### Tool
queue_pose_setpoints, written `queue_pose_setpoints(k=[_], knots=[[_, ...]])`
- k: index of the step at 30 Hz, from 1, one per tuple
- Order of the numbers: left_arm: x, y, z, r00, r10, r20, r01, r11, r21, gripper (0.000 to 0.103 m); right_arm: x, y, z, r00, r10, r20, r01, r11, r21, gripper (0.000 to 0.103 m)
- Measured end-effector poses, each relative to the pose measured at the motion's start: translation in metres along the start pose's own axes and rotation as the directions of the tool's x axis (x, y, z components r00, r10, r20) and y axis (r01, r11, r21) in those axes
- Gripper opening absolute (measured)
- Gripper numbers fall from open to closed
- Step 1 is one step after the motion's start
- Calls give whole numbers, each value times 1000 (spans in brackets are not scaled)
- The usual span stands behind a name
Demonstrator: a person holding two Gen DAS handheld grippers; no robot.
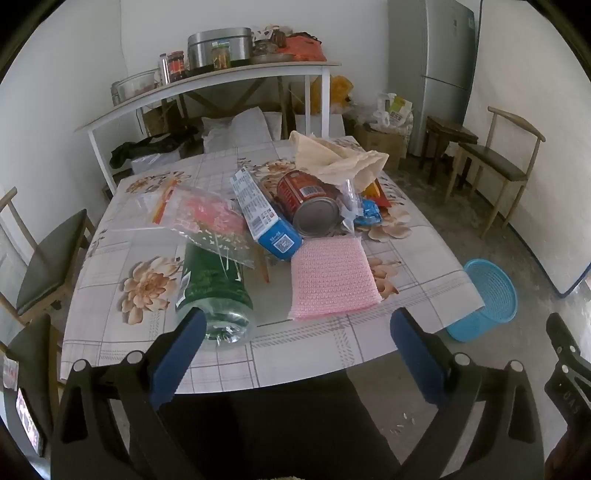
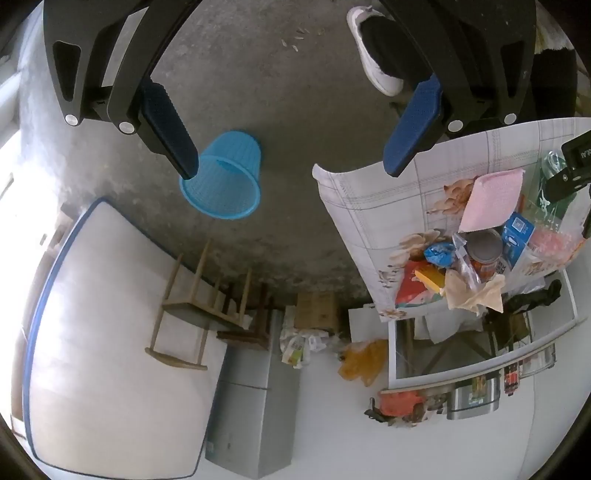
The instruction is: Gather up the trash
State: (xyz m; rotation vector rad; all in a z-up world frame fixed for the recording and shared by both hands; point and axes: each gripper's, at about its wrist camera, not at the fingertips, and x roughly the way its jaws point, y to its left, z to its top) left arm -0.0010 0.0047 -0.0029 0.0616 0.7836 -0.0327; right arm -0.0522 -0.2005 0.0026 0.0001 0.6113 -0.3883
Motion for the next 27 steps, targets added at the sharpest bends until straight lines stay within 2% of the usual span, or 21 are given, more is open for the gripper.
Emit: queue_pose_setpoints(k=[27], knots=[[-4, 4, 3, 1000, 10, 3, -10, 1000, -11, 98, 1, 0, 0, 1000, -1, -1, 1, 1000, -3, 96]])
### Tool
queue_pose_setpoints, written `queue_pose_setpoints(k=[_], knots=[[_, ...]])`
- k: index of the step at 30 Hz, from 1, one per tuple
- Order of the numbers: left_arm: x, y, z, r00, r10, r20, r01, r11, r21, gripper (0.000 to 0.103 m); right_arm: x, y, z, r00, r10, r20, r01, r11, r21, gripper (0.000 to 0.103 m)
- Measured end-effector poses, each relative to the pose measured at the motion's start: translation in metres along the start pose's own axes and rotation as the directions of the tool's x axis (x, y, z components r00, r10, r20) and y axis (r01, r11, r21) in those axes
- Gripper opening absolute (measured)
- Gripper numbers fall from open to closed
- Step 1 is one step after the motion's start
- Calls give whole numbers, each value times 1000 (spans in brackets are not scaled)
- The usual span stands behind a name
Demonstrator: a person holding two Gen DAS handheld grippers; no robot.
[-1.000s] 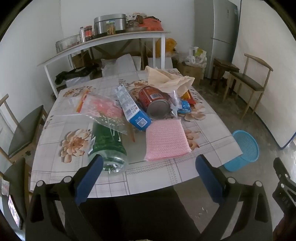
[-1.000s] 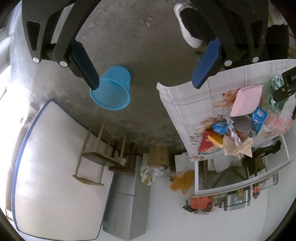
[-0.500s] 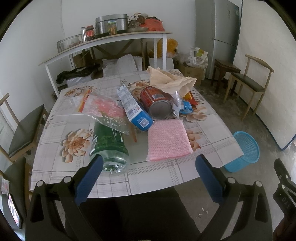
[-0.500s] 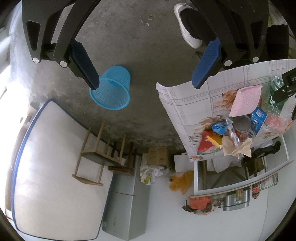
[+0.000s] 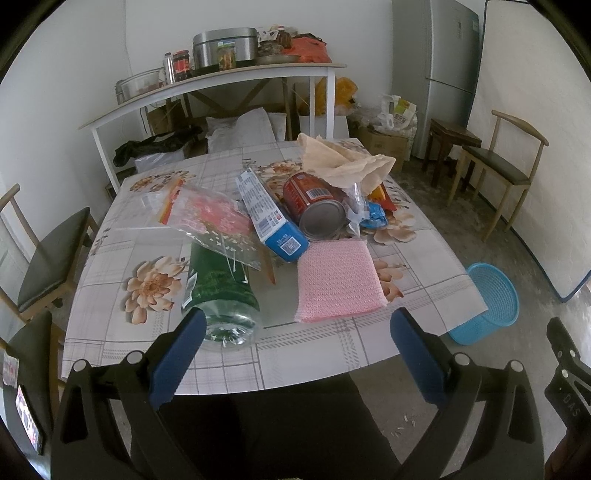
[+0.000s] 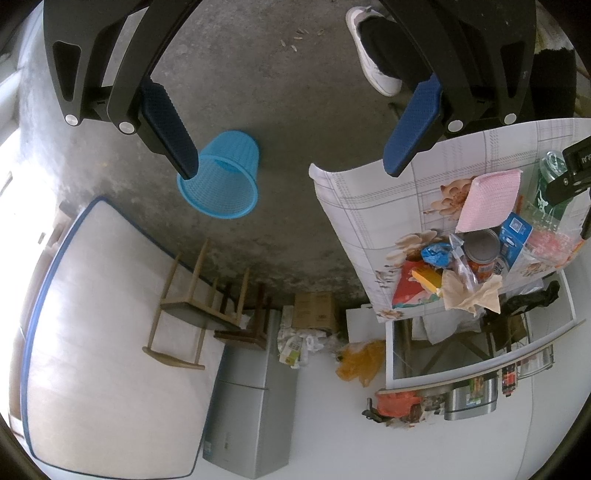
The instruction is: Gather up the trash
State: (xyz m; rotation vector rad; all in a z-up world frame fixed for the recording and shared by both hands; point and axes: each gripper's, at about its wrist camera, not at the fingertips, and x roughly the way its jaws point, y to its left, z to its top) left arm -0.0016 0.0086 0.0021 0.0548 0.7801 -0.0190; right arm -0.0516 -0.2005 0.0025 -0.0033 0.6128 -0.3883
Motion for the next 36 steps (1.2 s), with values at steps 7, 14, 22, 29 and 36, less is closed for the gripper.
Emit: queue_pose_setpoints(k=[7, 14, 22, 29, 36], knots=[[0, 1, 0, 1000, 1, 1, -1, 1000, -4, 98, 0, 2, 0, 1000, 0, 2, 0, 1000, 0, 96], [1, 3, 1, 1000, 1, -2, -1, 1000, -5, 98, 0, 2, 0, 1000, 1, 0, -1, 1000, 0, 96], [1, 3, 1, 1000, 1, -3, -1, 1000, -5, 98, 0, 1, 0, 1000, 1, 0, -1, 1000, 0, 96], [2, 4, 0, 1000, 2, -3, -2, 1000, -8, 98, 1, 2, -1, 1000, 2, 0, -2, 1000, 1, 96], [3, 17, 0, 999, 14, 31, -14, 1000, -18, 98, 6, 20, 2, 997, 81, -6, -81, 996, 33, 96]])
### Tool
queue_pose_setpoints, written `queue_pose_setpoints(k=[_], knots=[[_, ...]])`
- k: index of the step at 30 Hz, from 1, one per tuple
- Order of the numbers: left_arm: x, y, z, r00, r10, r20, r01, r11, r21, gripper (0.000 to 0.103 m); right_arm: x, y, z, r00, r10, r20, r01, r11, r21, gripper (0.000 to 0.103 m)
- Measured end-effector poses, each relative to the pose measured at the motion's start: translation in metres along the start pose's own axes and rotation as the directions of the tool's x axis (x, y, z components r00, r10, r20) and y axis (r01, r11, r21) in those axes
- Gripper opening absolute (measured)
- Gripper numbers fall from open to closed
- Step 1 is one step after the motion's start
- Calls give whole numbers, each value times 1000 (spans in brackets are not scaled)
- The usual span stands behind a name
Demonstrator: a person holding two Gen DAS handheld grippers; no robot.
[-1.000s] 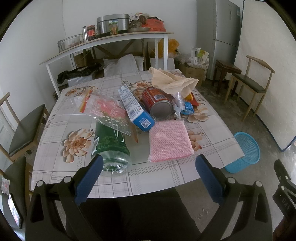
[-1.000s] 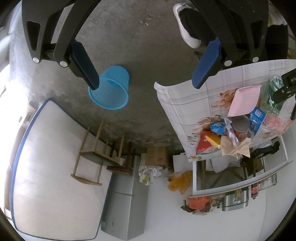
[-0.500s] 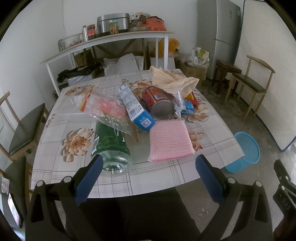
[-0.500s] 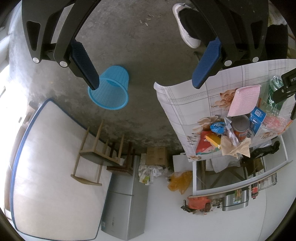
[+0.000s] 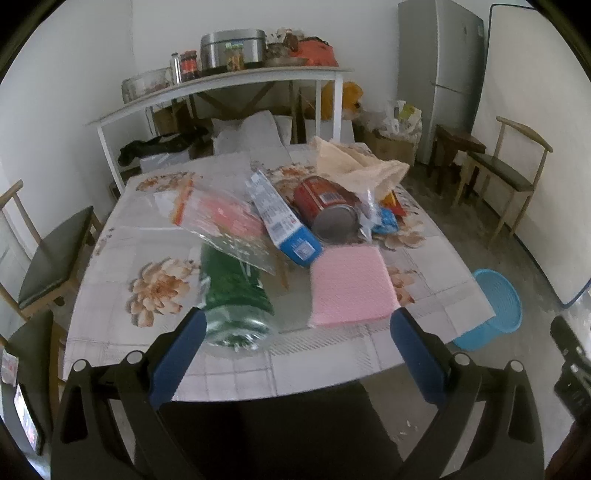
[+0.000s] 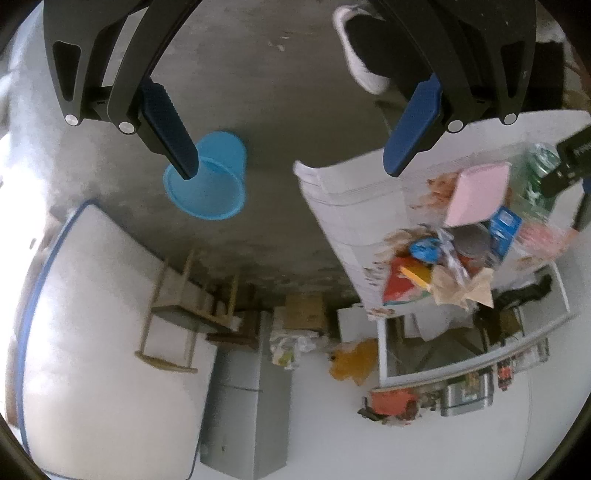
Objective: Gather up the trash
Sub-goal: 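Move the right tool to the pink sponge and close on it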
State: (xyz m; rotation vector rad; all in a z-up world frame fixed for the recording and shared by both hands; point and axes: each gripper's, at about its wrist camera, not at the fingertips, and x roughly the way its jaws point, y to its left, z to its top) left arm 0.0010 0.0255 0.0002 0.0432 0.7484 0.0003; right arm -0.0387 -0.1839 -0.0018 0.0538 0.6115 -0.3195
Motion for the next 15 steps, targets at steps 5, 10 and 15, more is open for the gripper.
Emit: queue_pose_setpoints(k=[5, 10, 15], knots=[[2, 21, -1, 998, 40, 44, -39, 999, -10, 98, 11, 20, 12, 987, 159, -36, -158, 987, 37, 96], [9, 44, -4, 998, 53, 46, -52, 998, -17, 98, 35, 62, 28, 922, 366, -126, -361, 930, 66, 96], [13, 59, -5, 996, 55, 67, -54, 998, -18, 98, 55, 114, 38, 848, 478, -230, -488, 873, 15, 96]])
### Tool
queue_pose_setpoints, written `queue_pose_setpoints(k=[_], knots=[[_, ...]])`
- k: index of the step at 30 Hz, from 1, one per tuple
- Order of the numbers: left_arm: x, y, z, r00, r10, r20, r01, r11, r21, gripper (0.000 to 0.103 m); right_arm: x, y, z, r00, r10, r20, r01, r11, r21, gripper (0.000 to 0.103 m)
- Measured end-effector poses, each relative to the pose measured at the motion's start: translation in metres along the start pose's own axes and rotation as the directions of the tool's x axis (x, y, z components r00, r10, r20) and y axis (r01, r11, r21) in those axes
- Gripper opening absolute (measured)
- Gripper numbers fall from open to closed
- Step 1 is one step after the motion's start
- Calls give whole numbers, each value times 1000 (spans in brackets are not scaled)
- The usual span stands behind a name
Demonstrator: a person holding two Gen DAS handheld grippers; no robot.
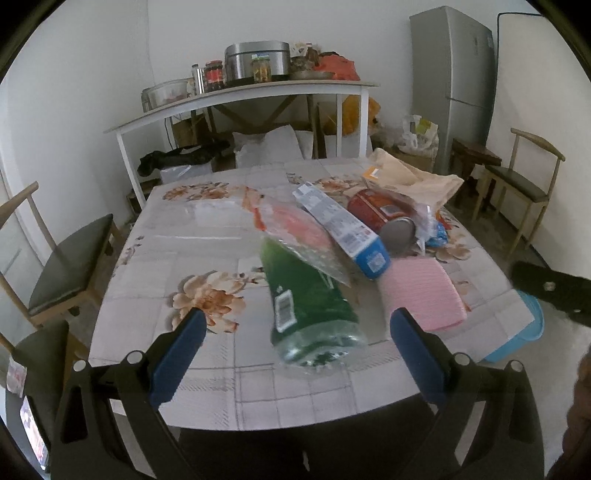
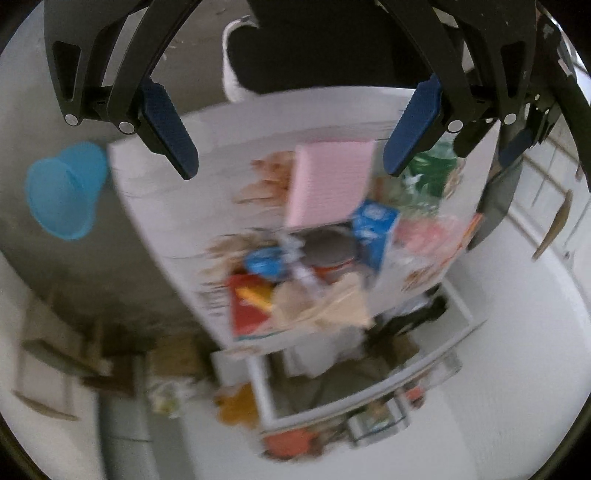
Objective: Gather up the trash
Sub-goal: 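Move the right tool to the pink sponge and close on it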
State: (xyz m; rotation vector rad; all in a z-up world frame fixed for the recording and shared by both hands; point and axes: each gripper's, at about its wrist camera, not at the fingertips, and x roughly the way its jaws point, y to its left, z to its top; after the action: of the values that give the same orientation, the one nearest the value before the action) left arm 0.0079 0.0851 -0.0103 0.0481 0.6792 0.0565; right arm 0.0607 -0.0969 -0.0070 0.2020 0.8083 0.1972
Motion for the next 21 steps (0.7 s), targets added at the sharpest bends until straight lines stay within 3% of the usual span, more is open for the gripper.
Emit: queue_pose_setpoints(k=[5, 14, 21], knots=[[7, 10, 1, 1000, -18, 11, 18, 1000, -9, 98, 39, 29, 12, 994, 48, -100, -57, 995, -88, 96], [29, 24, 3, 998, -60, -35, 59, 998, -16, 98, 95, 51, 17, 978, -37, -206, 0, 984, -177, 96], [38, 36, 3, 992, -120, -35, 118, 992, -51, 98, 106, 54, 16, 970, -110, -216, 56, 969, -240, 91]])
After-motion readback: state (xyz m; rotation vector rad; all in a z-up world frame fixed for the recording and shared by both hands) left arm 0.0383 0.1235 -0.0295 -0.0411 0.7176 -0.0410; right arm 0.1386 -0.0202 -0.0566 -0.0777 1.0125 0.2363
